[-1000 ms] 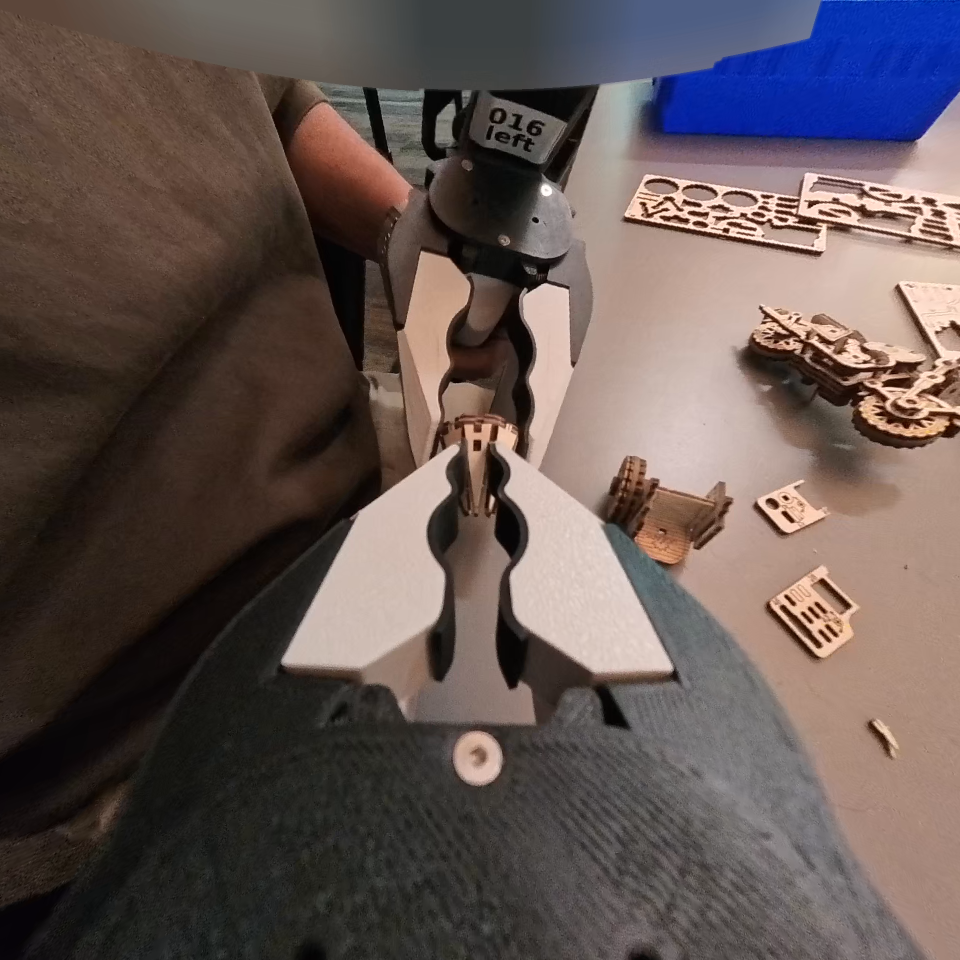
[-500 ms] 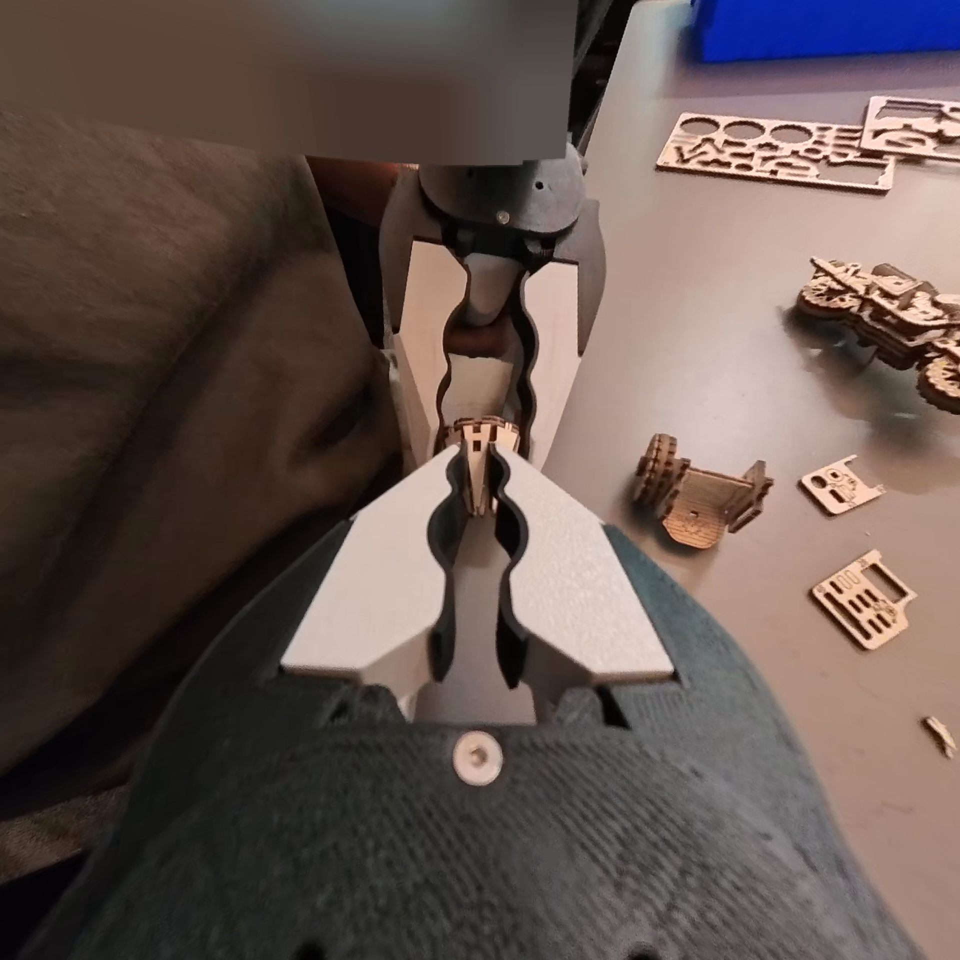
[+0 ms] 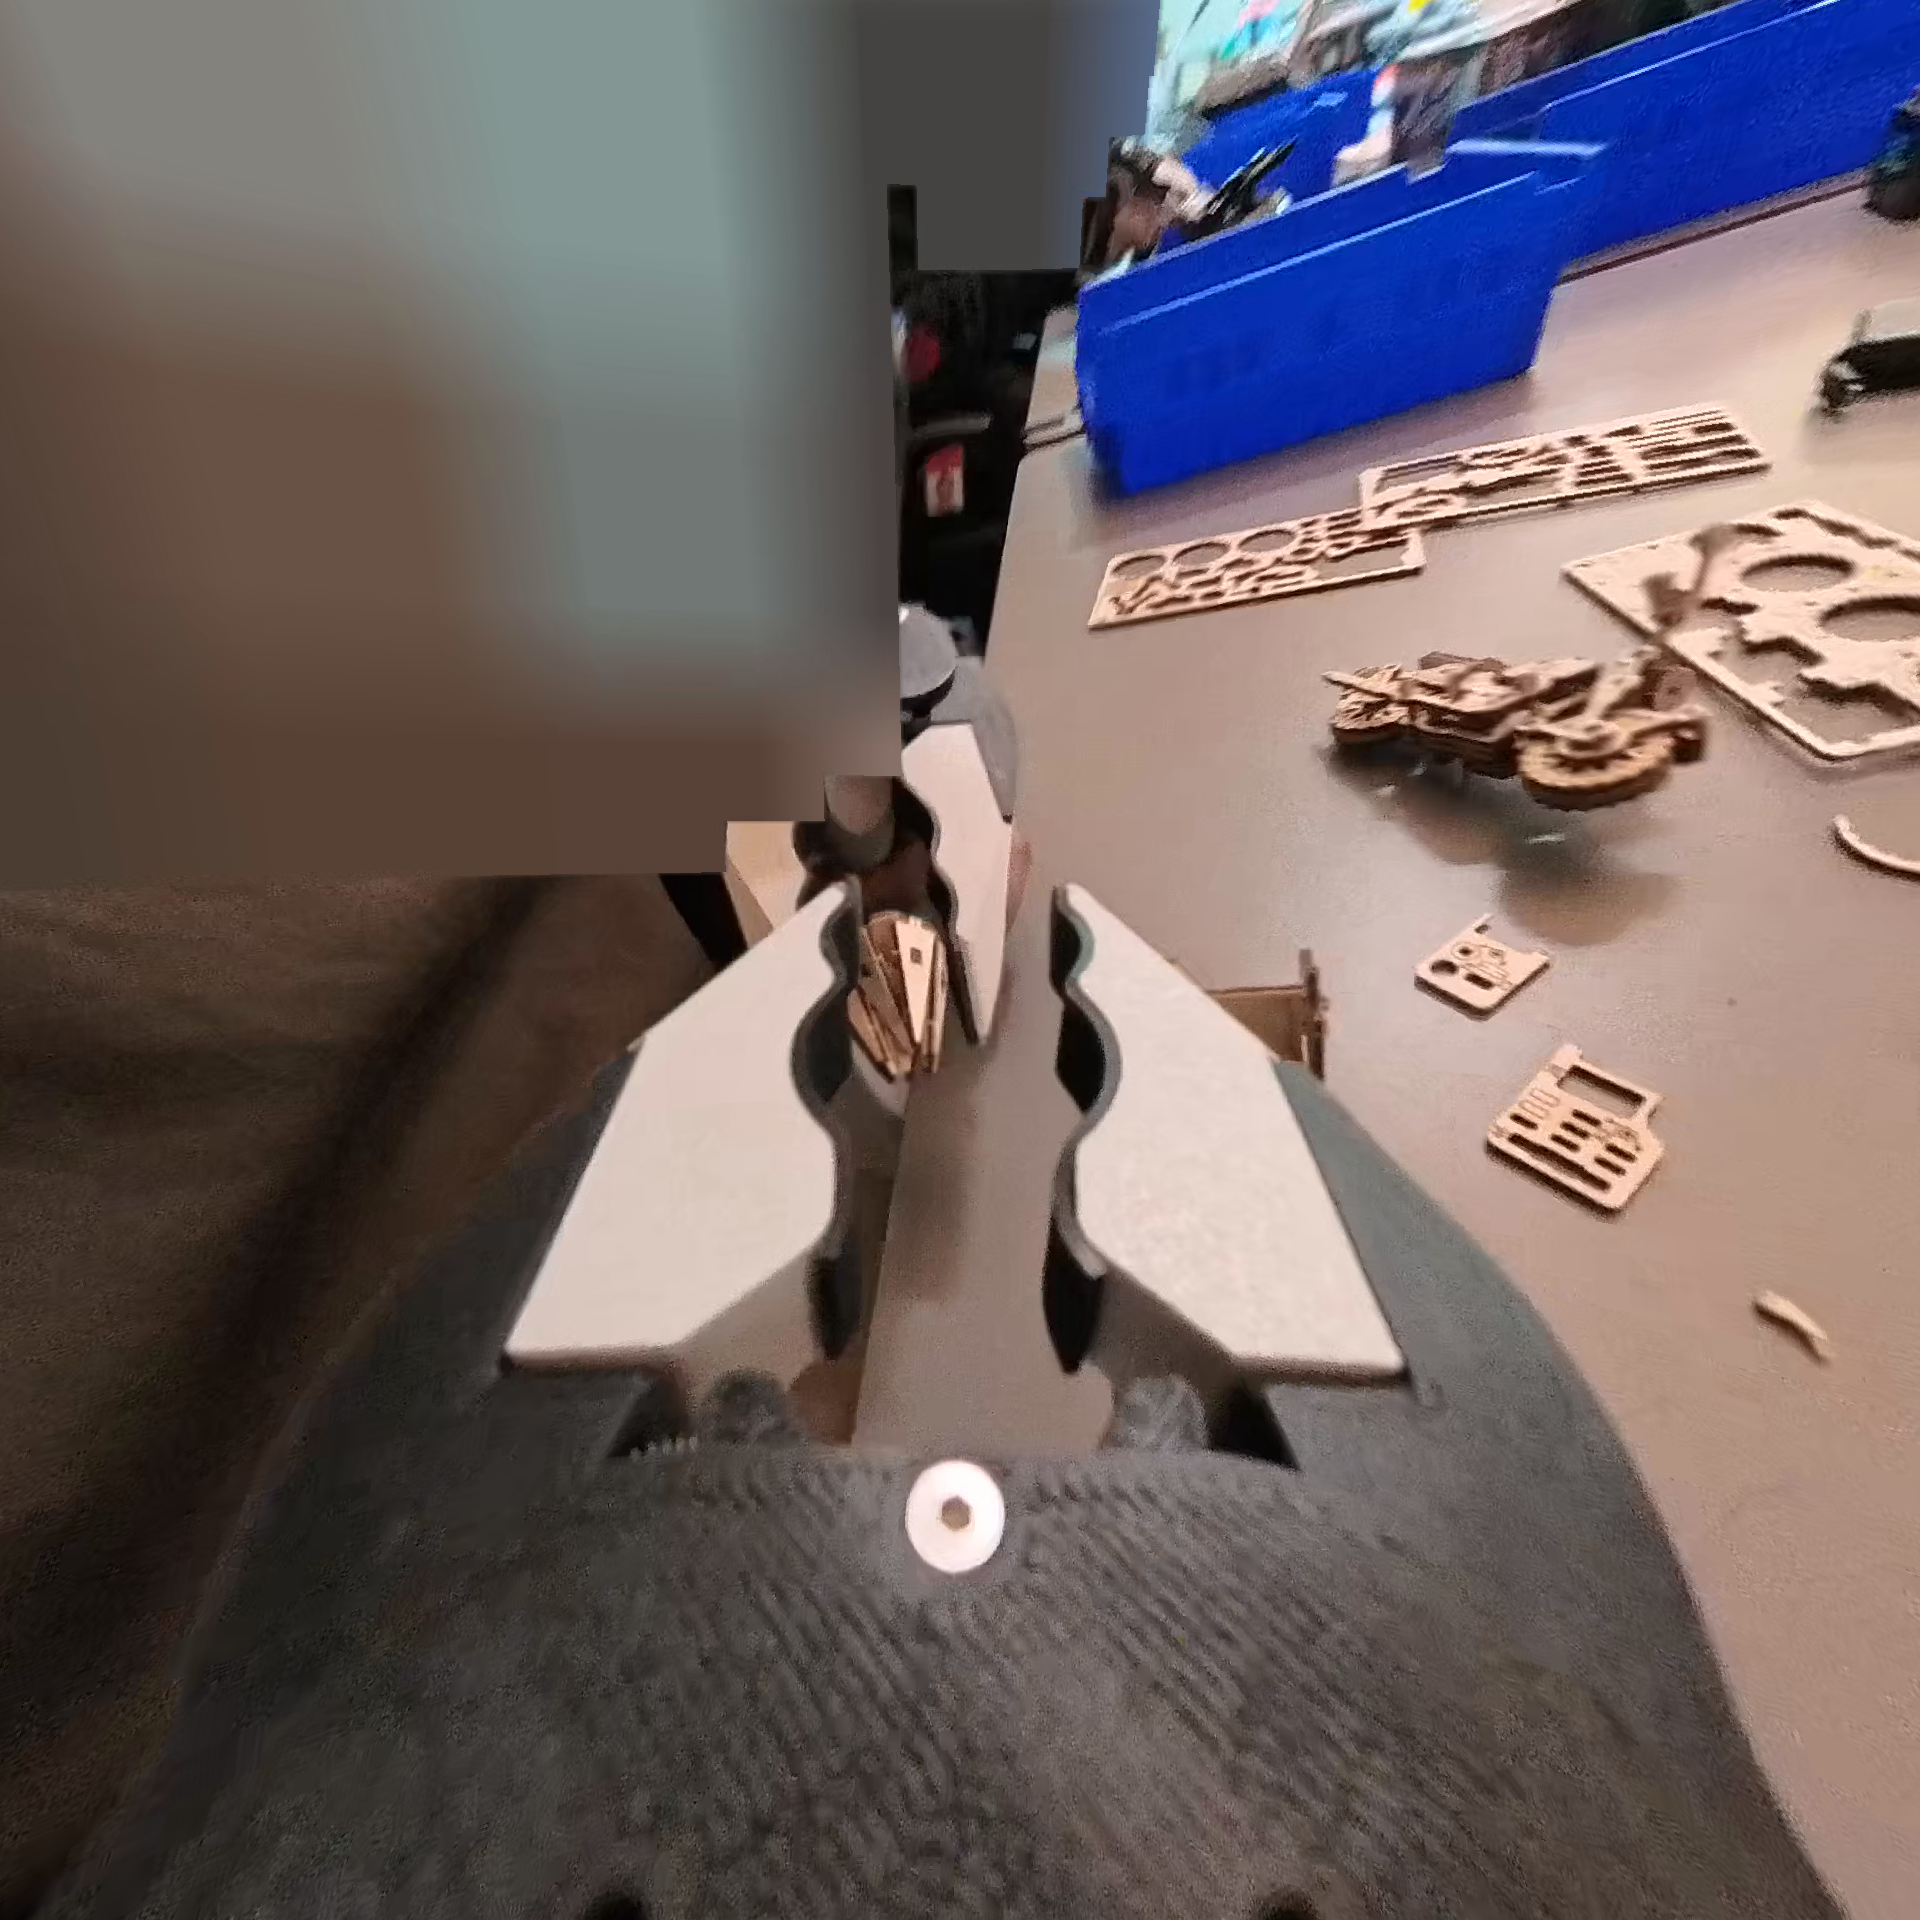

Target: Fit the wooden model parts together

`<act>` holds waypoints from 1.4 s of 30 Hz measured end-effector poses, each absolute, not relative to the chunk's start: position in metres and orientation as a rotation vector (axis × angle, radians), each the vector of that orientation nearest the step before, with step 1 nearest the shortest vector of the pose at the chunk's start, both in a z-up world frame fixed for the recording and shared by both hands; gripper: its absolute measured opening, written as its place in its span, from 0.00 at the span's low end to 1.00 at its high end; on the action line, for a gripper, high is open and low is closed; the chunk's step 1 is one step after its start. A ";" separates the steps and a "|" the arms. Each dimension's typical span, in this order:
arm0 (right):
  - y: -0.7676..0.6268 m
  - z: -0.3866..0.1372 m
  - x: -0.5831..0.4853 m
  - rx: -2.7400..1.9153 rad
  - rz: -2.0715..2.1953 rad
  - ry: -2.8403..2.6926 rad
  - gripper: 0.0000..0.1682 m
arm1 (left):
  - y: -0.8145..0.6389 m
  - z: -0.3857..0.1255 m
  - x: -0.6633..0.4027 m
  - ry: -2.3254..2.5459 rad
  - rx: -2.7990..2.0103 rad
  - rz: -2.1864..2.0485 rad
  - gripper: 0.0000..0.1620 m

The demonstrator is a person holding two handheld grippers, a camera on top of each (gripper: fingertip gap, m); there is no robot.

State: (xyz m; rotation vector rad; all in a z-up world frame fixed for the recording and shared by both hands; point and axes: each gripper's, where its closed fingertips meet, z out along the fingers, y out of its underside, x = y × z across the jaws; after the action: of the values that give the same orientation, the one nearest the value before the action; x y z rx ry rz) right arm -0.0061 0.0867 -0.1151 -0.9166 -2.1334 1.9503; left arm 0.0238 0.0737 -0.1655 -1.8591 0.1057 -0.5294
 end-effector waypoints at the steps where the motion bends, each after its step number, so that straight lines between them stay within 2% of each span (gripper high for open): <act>1: 0.091 -0.113 -0.009 -0.975 1.994 -2.086 0.22 | 0.073 -0.163 0.022 0.097 -1.848 -0.533 0.22; 7: 0.087 -0.104 -0.006 -1.164 2.232 -1.972 0.25 | 0.070 -0.152 0.018 0.095 -1.792 -0.540 0.22; 11: 0.067 -0.127 0.001 -1.211 2.130 -2.150 0.34 | 0.068 -0.147 0.023 0.164 -1.758 -0.484 0.22; 15: 0.052 -0.136 0.011 -1.310 2.227 -2.229 0.38 | 0.064 -0.141 0.031 0.244 -1.728 -0.449 0.22; 23: 0.042 -0.137 0.021 -1.514 2.467 -2.217 0.24 | 0.062 -0.146 0.038 0.335 -1.750 -0.351 0.22; 34: 0.037 -0.148 0.026 -1.650 2.497 -2.168 0.23 | 0.060 -0.158 0.042 0.412 -1.809 -0.267 0.22; 38: 0.037 -0.154 0.028 -1.710 2.478 -2.166 0.19 | 0.058 -0.167 0.038 0.468 -1.856 -0.175 0.22; 42: 0.033 -0.158 0.030 -1.728 2.444 -2.195 0.22 | 0.057 -0.172 0.043 0.505 -1.877 -0.159 0.22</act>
State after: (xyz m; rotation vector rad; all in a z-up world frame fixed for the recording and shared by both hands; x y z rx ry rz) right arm 0.0303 0.0332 -0.1583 -1.7281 -2.1948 2.4442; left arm 0.0433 0.0574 -0.1721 -1.8770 0.5052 -0.1587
